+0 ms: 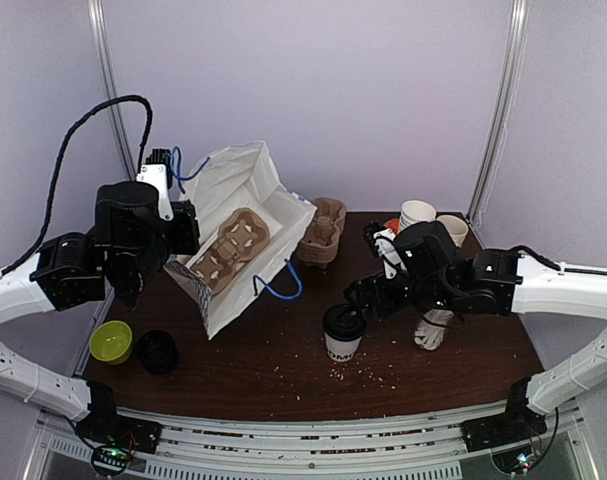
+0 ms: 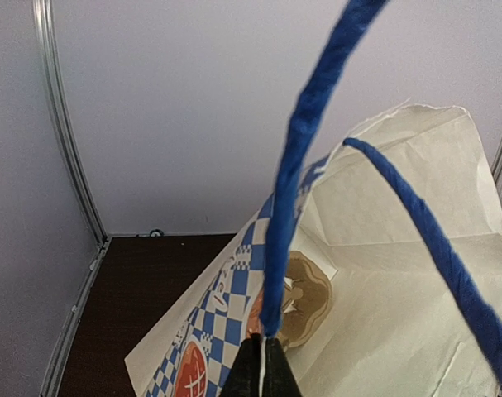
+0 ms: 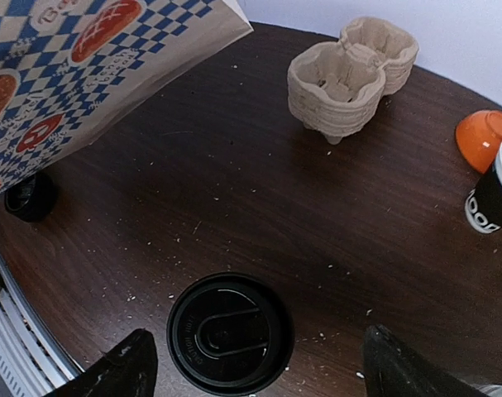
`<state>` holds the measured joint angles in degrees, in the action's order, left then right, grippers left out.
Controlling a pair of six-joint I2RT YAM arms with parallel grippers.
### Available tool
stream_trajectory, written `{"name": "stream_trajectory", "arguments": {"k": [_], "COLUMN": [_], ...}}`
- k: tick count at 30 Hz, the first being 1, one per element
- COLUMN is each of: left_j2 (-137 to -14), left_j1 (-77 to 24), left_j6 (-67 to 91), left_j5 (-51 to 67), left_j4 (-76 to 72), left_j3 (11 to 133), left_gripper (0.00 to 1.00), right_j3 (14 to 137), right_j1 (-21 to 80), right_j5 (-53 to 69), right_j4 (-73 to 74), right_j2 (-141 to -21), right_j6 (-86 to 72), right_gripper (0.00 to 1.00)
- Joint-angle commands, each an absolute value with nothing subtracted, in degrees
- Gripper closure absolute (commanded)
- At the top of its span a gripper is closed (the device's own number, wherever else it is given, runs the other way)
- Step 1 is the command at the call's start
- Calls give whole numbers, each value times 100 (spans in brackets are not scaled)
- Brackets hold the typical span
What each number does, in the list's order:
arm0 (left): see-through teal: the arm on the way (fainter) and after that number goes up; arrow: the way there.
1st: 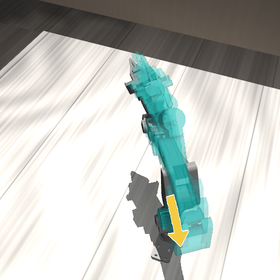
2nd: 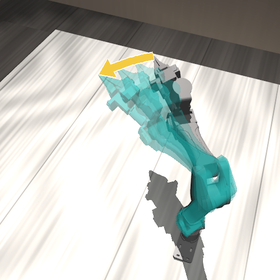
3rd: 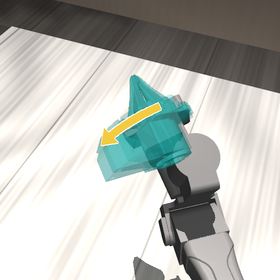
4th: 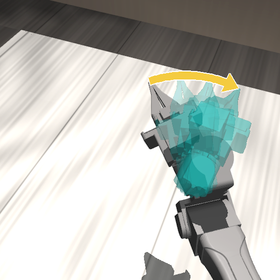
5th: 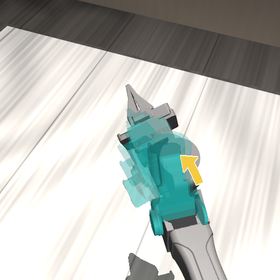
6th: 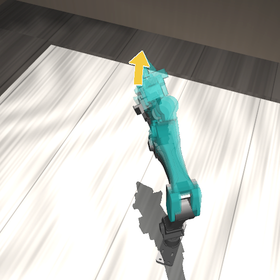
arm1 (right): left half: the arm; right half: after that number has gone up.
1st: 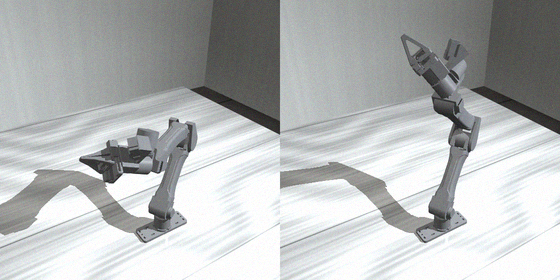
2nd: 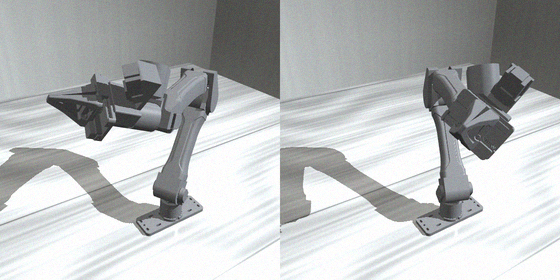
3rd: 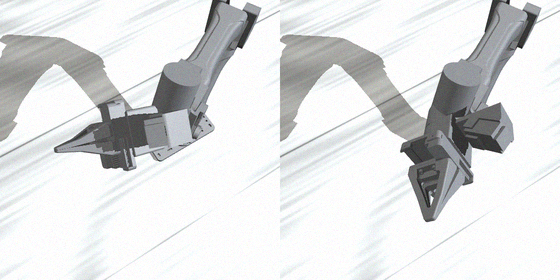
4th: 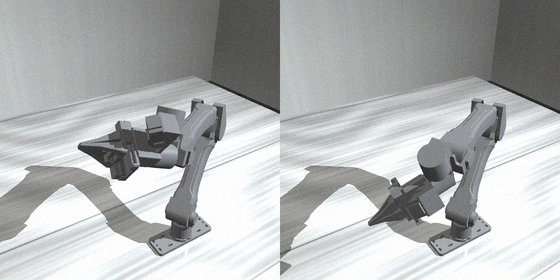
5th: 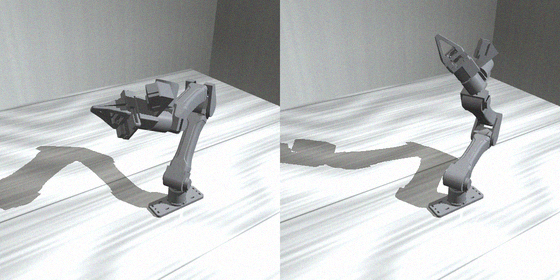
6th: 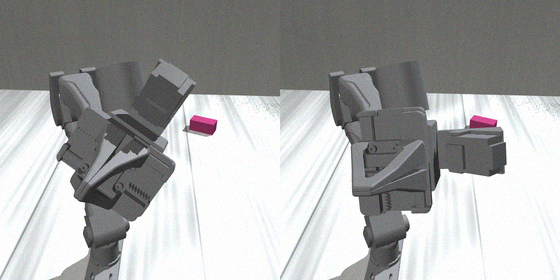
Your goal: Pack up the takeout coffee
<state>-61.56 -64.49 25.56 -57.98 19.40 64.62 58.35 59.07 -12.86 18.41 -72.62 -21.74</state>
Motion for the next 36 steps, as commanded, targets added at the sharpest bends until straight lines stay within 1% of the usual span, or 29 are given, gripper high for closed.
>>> {"name": "stream_trajectory", "arguments": {"k": [1, 6, 12, 16, 18, 23, 27, 30, 34, 35, 36], "left_j2": [-6187, -6201, -6206, -6211, -6220, -6243, -6240, -6224, -6205, -6205, -6205], "left_j1": [-6407, -6399, -6398, -6398, -6398, -6398, -6398, -6398, -6398, -6398, -6398], "left_j6": [2696, 2792, 2889, 2927, 2947, 2983, 3018, 3045, 3081, 3084, 3094], "left_j5": [-5701, -5674, -5603, -5552, -5531, -5470, -5446, -5449, -5443, -5443, -5441], "left_j4": [1706, 1765, 1800, 1818, 1818, 1802, 1815, 1828, 1837, 1843, 1850], "left_j3": [6425, 6395, 6343, 6312, 6294, 6267, 6250, 6219, 6181, 6179, 6179], "left_gripper": [100, 100, 100, 100, 100, 100, 100, 100, 100, 100, 100], "right_j3": [5530, 5443, 5289, 5048, 4981, 4873, 4744, 4534, 4311, 4285, 4290], "right_j1": [5714, 5651, 5573, 5504, 5501, 5469, 5463, 5459, 5464, 5462, 5459], "right_j5": [-375, -290, -659, -530, -462, -302, -222, -173, -135, -121, -107], "right_j4": [1100, 932, 911, 761, 727, 592, 556, 516, 547, 576, 599], "right_j2": [-7470, -7803, -7950, -7972, -8037, -8158, -8232, -8253, -8191, -8134, -8049], "right_j6": [-2838, -2952, -3114, -3200, -3227, -3277, -3345, -3460, -3590, -3604, -3604], "right_gripper": [11, 8, 11, 13, 15, 24, 34, 37, 38, 36, 32]}}
